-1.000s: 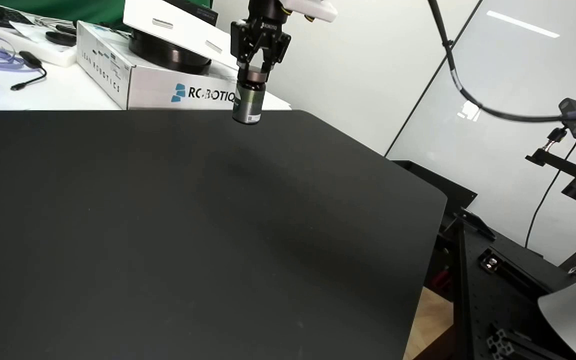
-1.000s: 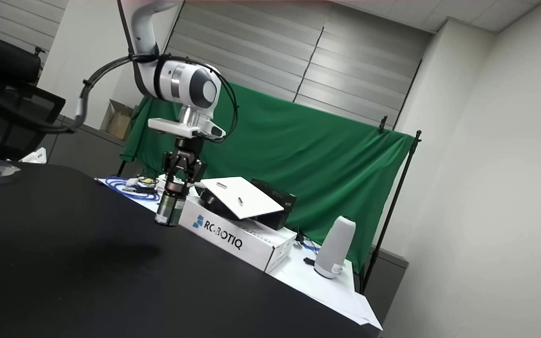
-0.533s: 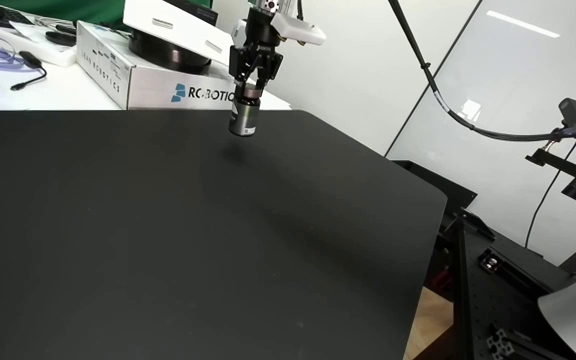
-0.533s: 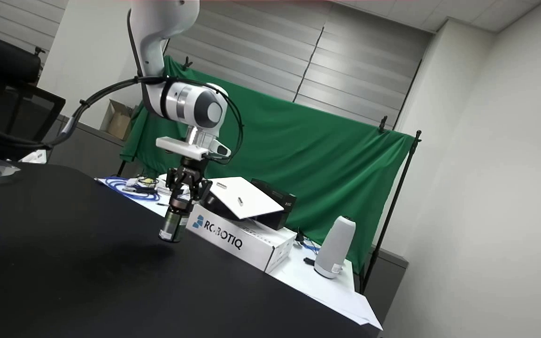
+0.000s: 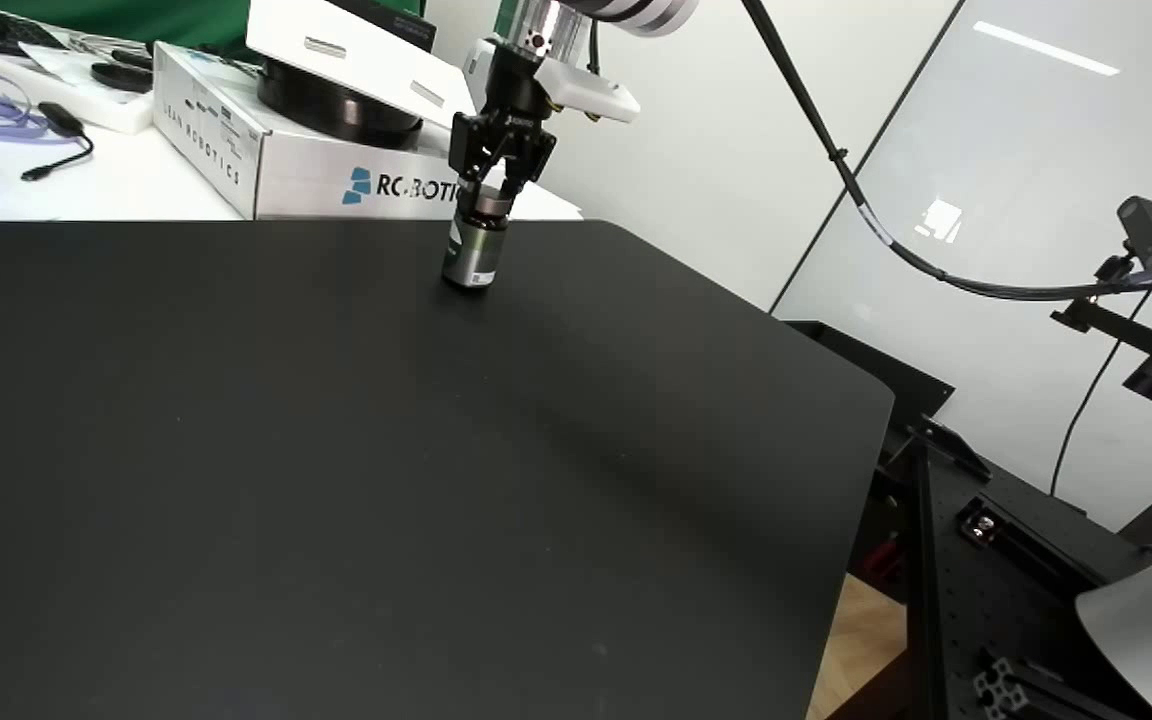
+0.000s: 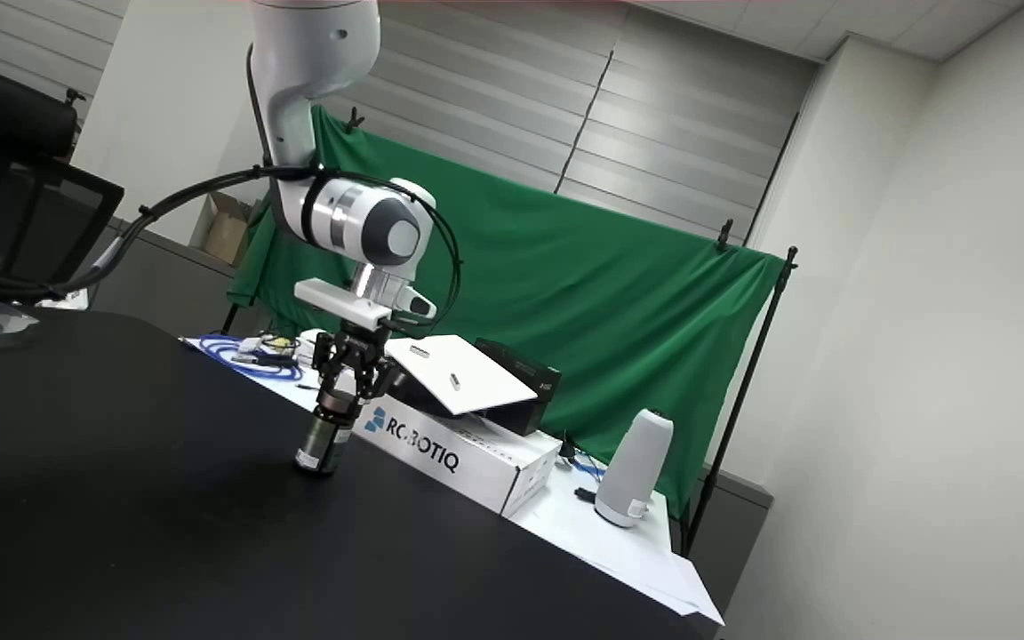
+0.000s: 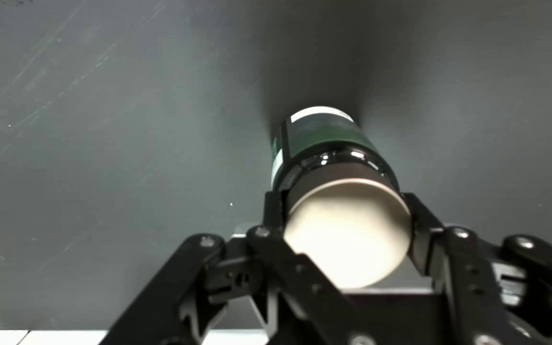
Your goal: Move the bottle to the back of the table then move it to the left and set it on top of the silver object
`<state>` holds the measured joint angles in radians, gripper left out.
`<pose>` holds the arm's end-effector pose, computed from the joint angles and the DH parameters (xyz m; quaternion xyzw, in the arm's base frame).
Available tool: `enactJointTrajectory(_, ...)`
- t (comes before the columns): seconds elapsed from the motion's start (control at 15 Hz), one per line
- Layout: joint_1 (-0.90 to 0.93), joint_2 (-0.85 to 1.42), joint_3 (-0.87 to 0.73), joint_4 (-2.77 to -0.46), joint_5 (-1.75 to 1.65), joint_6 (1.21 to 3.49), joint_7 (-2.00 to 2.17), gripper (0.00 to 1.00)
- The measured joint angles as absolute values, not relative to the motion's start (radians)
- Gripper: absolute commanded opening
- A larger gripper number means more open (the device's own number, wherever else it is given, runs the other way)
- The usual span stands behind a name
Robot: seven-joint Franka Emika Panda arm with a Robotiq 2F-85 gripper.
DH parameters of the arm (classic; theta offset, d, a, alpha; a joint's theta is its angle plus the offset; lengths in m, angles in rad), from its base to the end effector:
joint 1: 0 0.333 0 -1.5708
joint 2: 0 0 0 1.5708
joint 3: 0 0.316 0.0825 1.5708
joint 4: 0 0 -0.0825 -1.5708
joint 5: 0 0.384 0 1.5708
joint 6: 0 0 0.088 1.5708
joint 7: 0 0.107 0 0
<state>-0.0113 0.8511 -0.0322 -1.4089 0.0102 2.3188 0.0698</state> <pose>0.7345 -0.0270 0.1973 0.9981 -0.0541 0.0297 0.0077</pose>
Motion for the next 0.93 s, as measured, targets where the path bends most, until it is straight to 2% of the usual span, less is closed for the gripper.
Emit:
enactJointTrajectory(0.07, -0.012, 0.853, -0.032, -1.408, 0.015, 2.324, 0.07, 0.86)
enactJointTrajectory(0.2, -0.012, 0.855, -0.033, -1.408, 0.017, 2.33, 0.07, 0.98)
enactJointTrajectory(0.27, -0.012, 0.856, -0.033, -1.408, 0.017, 2.333, 0.07, 1.0)
enactJointTrajectory(0.93, -0.012, 0.817, -0.033, -1.408, 0.017, 2.315, 0.07, 1.0)
